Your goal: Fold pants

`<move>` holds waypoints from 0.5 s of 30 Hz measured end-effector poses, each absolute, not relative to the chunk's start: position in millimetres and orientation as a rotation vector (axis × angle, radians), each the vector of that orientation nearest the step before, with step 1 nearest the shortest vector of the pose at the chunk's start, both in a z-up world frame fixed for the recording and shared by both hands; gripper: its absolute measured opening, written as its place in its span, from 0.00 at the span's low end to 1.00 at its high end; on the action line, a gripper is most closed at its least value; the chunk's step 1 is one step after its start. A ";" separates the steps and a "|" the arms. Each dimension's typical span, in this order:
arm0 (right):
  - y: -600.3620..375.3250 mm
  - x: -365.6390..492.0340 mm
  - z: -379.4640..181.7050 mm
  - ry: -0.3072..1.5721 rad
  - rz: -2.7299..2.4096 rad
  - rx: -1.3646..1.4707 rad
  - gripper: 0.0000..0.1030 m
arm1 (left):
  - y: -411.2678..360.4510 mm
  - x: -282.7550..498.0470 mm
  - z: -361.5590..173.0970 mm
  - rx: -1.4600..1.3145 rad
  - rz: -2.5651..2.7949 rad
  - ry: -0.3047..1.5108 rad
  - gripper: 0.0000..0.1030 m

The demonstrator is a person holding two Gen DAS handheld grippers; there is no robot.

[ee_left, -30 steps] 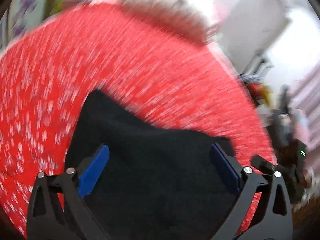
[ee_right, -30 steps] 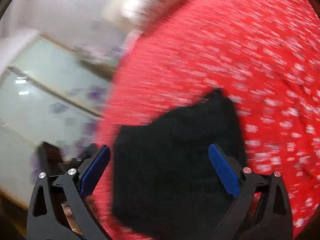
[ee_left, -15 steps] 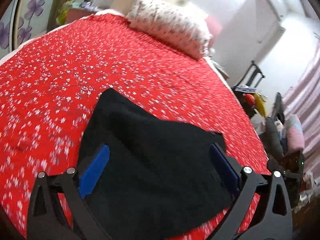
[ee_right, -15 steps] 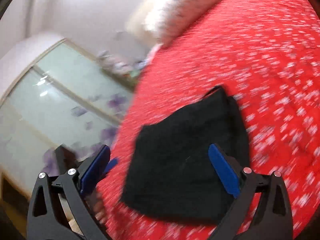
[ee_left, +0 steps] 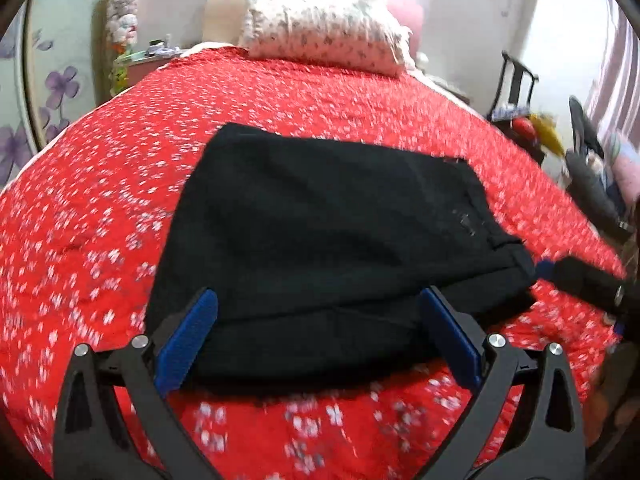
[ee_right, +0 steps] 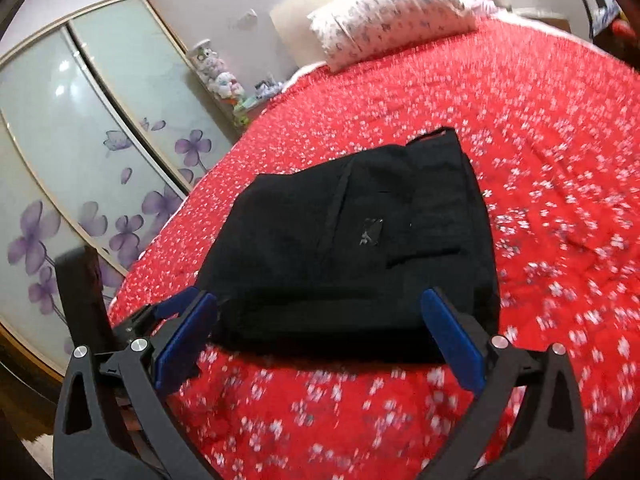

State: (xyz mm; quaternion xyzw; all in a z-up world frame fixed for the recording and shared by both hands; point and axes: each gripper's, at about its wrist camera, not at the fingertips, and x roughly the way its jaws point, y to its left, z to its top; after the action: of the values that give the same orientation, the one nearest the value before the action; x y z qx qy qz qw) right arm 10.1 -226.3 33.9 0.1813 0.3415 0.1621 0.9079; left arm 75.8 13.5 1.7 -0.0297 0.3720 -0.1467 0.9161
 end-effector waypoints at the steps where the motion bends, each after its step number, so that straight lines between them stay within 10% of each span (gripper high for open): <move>1: -222.0 6.4 34.2 0.688 0.323 0.348 0.99 | 15.5 71.0 2.5 -0.067 -0.289 0.757 0.98; 15: -198.4 -40.7 15.0 0.584 0.183 0.173 0.99 | 14.7 33.0 -0.5 0.075 -0.100 0.713 0.98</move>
State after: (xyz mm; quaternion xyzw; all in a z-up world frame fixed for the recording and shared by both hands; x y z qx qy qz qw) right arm -40.7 -198.4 15.0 0.0853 0.2872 0.0901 0.9498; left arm 33.0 14.7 -0.5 0.0368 0.3490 -0.0490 0.9351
